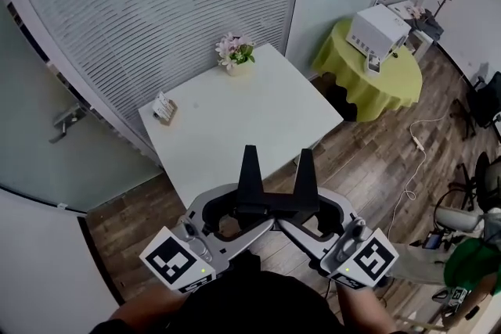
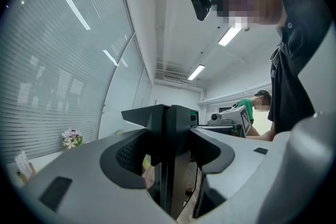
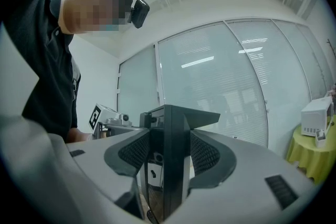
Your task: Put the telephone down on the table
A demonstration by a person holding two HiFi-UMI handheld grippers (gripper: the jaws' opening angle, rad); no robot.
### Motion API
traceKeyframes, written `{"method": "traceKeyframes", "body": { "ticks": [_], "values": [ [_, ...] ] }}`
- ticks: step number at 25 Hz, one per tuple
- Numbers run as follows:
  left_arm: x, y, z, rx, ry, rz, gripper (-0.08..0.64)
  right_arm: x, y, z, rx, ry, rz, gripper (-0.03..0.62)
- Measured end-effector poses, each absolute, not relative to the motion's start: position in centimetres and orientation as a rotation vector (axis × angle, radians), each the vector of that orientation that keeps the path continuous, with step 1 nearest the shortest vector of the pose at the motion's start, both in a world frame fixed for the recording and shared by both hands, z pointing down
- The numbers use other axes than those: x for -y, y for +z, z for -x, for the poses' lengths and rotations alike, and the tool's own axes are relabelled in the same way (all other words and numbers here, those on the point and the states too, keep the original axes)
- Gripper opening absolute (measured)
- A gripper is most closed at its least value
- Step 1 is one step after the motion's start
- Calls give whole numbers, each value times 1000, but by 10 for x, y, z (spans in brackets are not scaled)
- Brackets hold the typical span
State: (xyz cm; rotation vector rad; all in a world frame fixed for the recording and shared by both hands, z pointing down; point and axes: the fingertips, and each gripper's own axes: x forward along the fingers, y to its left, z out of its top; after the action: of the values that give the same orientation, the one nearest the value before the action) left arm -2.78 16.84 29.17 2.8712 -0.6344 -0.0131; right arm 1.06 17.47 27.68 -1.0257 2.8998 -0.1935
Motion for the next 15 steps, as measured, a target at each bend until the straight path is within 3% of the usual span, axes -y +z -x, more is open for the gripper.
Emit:
{"method": "traceKeyframes", "body": {
  "ticks": [15],
  "values": [
    [-115, 302, 26, 578, -11, -2881, 259, -122, 288, -12, -2876, -202, 1068, 247]
  ]
}}
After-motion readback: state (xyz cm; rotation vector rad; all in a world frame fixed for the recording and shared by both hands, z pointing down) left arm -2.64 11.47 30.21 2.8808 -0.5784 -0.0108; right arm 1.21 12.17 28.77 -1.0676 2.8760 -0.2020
